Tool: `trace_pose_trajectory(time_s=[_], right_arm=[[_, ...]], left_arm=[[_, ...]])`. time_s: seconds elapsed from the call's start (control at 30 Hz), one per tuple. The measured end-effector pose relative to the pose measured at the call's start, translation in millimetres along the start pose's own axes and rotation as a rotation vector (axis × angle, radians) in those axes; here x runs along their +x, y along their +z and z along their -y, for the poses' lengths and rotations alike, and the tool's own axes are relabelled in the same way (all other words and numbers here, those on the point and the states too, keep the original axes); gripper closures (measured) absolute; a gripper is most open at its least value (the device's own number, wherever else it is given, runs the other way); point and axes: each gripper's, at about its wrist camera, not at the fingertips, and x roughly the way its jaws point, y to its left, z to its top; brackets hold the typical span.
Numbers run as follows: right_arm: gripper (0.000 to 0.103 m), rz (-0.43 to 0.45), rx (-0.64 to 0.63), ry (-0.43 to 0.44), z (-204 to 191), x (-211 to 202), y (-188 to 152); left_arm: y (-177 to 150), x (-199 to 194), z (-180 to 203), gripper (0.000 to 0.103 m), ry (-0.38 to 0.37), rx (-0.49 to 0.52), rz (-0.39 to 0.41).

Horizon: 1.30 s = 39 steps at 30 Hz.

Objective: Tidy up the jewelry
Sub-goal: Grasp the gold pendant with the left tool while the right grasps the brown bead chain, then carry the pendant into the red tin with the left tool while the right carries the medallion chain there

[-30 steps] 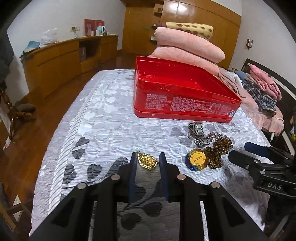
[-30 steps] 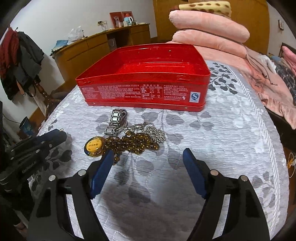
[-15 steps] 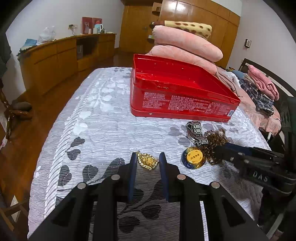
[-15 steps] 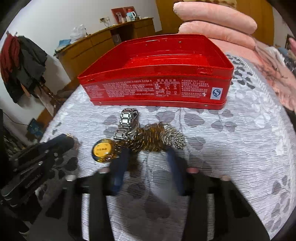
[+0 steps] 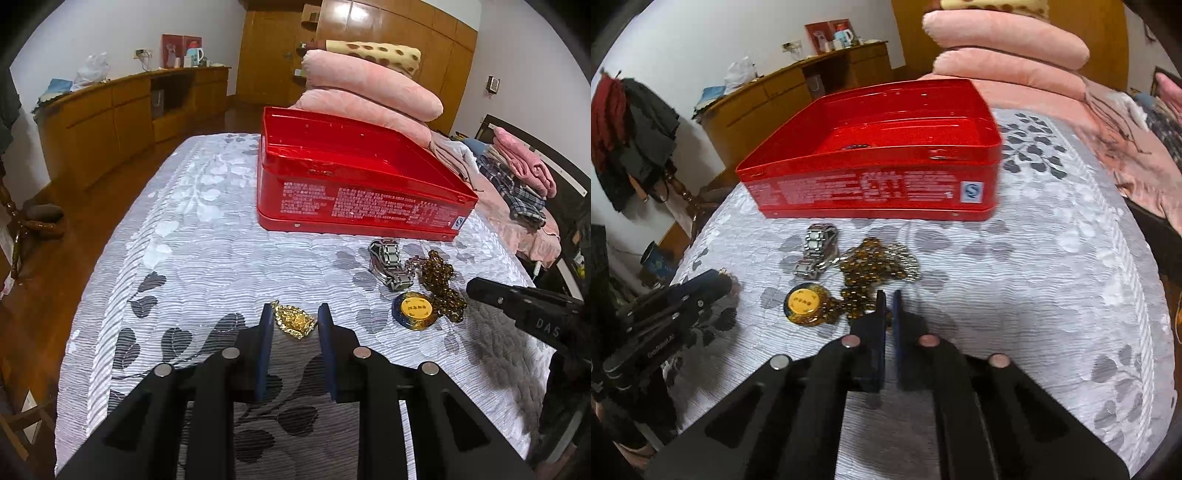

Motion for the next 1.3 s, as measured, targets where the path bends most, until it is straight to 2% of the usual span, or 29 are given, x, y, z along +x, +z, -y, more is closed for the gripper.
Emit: trace_pose_trajectory(time_s=[0.03,0.1,0.3,0.63,0.73,0.83,1.3], right_arm=[[0.094,-0.001,0.013,-0.002,1.4,0.1,0.2],[0.083,-0.001,0.032,0.023,0.5,2.0,1.2],[0.071,-0.016,0.036,0.051,-12.2,12.7,5.7],[0.070,-0.032,0.040,0.012,-18.4,32.8,11.5],[0.081,-0.024,0.008,-0.003,-22.3,31.9,10.0],[0.083,-0.026,0.013,0.019,-18.8,28.5,8.2],[0.084,0.065,-0.011,0.042,-18.2,-23.4,9.3]], left_arm=[[-0.5,-0.2,0.8,0.079,0.000,0.002,0.000],[-0.5,0.1,1.5,0.079,-0.002,0.004,-0.001],[0.5,2.5,2.2,0.079,-0.010,0.003,-0.007],[6.1,3.6,3.2,0.079,-0.017,0.006,-0.003],[6.8,3.5,3.8,0.079,-0.015,0.007,-0.002],[7.8,2.6,5.2,0.079,-0.010,0.012,0.001],[17.4,-12.8,20.3,0.079,-0.022,0.042,0.053]])
